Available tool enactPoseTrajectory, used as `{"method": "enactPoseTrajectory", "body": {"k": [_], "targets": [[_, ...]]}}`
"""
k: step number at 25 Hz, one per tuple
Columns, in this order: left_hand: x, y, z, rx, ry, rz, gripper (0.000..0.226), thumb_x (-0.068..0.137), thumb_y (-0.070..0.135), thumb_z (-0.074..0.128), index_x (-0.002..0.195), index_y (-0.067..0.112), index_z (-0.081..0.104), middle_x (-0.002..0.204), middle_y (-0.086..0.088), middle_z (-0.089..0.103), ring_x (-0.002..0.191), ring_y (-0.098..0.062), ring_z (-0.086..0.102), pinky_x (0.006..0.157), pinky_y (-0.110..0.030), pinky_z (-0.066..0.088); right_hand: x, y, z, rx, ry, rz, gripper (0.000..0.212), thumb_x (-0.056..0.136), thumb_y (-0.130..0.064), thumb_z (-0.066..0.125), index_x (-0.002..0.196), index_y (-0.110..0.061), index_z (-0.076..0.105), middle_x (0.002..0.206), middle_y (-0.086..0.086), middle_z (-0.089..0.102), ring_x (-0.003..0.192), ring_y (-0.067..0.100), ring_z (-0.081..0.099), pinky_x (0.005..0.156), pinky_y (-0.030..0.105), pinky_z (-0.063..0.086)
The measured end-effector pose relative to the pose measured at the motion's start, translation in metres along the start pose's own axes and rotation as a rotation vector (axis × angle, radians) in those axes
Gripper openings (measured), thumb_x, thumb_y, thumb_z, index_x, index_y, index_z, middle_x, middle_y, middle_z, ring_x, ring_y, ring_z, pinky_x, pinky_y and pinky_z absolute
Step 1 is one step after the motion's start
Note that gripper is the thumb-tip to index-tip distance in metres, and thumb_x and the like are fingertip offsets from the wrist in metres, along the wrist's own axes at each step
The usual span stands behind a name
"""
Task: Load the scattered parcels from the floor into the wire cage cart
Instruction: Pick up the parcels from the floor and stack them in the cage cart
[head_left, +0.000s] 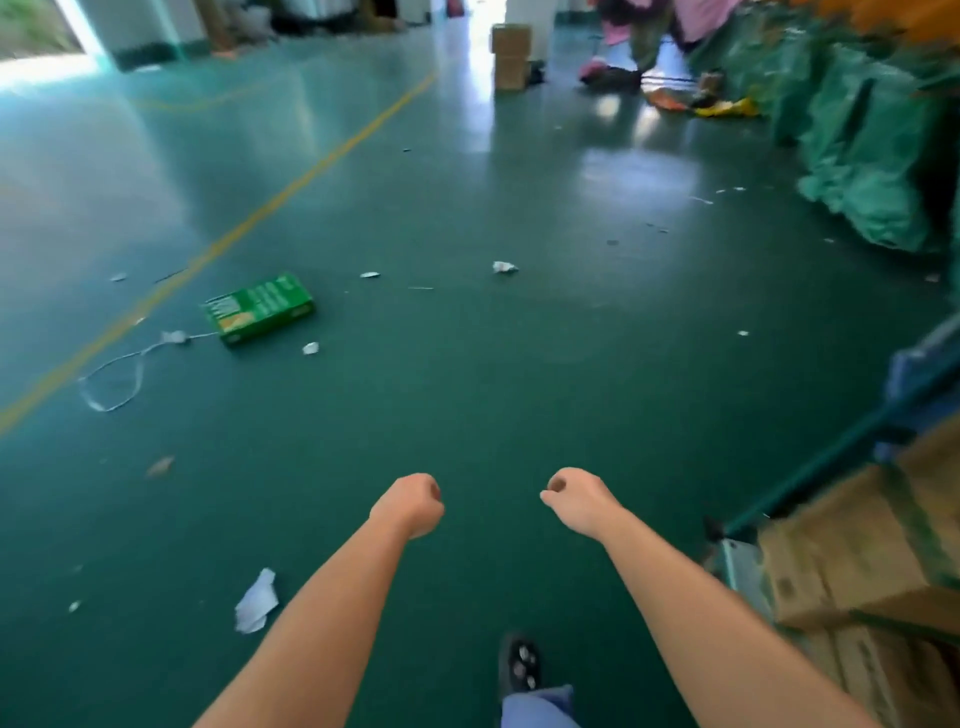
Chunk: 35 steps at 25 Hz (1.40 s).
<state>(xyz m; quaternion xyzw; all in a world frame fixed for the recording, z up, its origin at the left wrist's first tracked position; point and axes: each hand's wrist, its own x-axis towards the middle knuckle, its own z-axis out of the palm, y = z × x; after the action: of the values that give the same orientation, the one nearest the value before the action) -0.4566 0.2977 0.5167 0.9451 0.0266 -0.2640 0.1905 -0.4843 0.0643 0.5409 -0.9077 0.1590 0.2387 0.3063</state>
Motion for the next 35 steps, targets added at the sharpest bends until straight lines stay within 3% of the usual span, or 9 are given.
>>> {"method": "enactPoseTrajectory", "body": {"k": [5, 11, 15, 19, 24, 29, 35], "targets": [[0.061, -0.067, -0.072, -0.133, 0.063, -0.208, 0.032, 0.089, 0.018, 0.047, 0.119, 0.015, 0.06, 0.122, -0.002, 0.06, 0.109, -0.021, 0.058, 0.09, -0.031, 0.049, 0.11, -0.118, 0.013, -0.065, -0.092, -0.17, 0.031, 0.097, -0.033, 0.05, 0.122, -0.016, 0.056, 0.125, 0.002, 0.057, 0.105, 0.02, 0.053, 0.09, 0.032, 0.044], [0.126, -0.132, -0.17, -0.271, 0.178, -0.415, 0.032, 0.091, 0.02, 0.049, 0.121, 0.015, 0.058, 0.125, -0.002, 0.057, 0.109, -0.021, 0.057, 0.093, -0.033, 0.049, 0.216, -0.276, 0.013, -0.105, -0.227, -0.358, 0.033, 0.097, -0.032, 0.052, 0.123, -0.013, 0.055, 0.127, 0.005, 0.057, 0.112, 0.023, 0.054, 0.09, 0.03, 0.042], [0.171, -0.184, -0.209, -0.385, 0.187, -0.504, 0.042, 0.091, 0.019, 0.047, 0.133, 0.017, 0.05, 0.135, -0.003, 0.052, 0.11, -0.024, 0.058, 0.091, -0.034, 0.05, 0.278, -0.364, 0.039, -0.204, -0.3, -0.419, 0.036, 0.098, -0.031, 0.051, 0.128, -0.012, 0.053, 0.13, 0.005, 0.055, 0.116, 0.023, 0.052, 0.094, 0.032, 0.041], [0.231, -0.254, -0.258, -0.456, 0.225, -0.542, 0.043, 0.091, 0.016, 0.046, 0.134, 0.015, 0.049, 0.133, -0.006, 0.052, 0.107, -0.024, 0.059, 0.09, -0.033, 0.049, 0.337, -0.454, 0.076, -0.276, -0.318, -0.446, 0.036, 0.097, -0.029, 0.052, 0.129, -0.01, 0.053, 0.131, 0.006, 0.055, 0.117, 0.023, 0.052, 0.096, 0.032, 0.041], [0.31, -0.337, -0.345, -0.549, 0.242, -0.521, 0.041, 0.091, 0.015, 0.044, 0.132, 0.013, 0.044, 0.121, -0.01, 0.056, 0.083, -0.022, 0.053, 0.07, -0.028, 0.042, 0.398, -0.574, 0.104, -0.362, -0.333, -0.445, 0.034, 0.097, -0.031, 0.051, 0.126, -0.013, 0.053, 0.13, 0.003, 0.055, 0.114, 0.021, 0.052, 0.092, 0.03, 0.042], [0.392, -0.397, -0.423, -0.579, 0.22, -0.554, 0.034, 0.09, 0.015, 0.045, 0.125, 0.014, 0.045, 0.108, -0.008, 0.056, 0.082, -0.021, 0.054, 0.067, -0.029, 0.044, 0.468, -0.673, 0.126, -0.389, -0.353, -0.402, 0.035, 0.097, -0.031, 0.05, 0.127, -0.013, 0.053, 0.131, 0.004, 0.053, 0.113, 0.021, 0.052, 0.093, 0.031, 0.042], [0.514, -0.476, -0.527, -0.586, 0.202, -0.577, 0.038, 0.091, 0.015, 0.046, 0.128, 0.014, 0.044, 0.117, -0.009, 0.056, 0.085, -0.022, 0.053, 0.071, -0.029, 0.043, 0.59, -0.821, 0.162, -0.343, -0.369, -0.404, 0.039, 0.099, -0.028, 0.049, 0.132, -0.008, 0.051, 0.139, 0.001, 0.049, 0.119, 0.025, 0.051, 0.097, 0.033, 0.041]]}}
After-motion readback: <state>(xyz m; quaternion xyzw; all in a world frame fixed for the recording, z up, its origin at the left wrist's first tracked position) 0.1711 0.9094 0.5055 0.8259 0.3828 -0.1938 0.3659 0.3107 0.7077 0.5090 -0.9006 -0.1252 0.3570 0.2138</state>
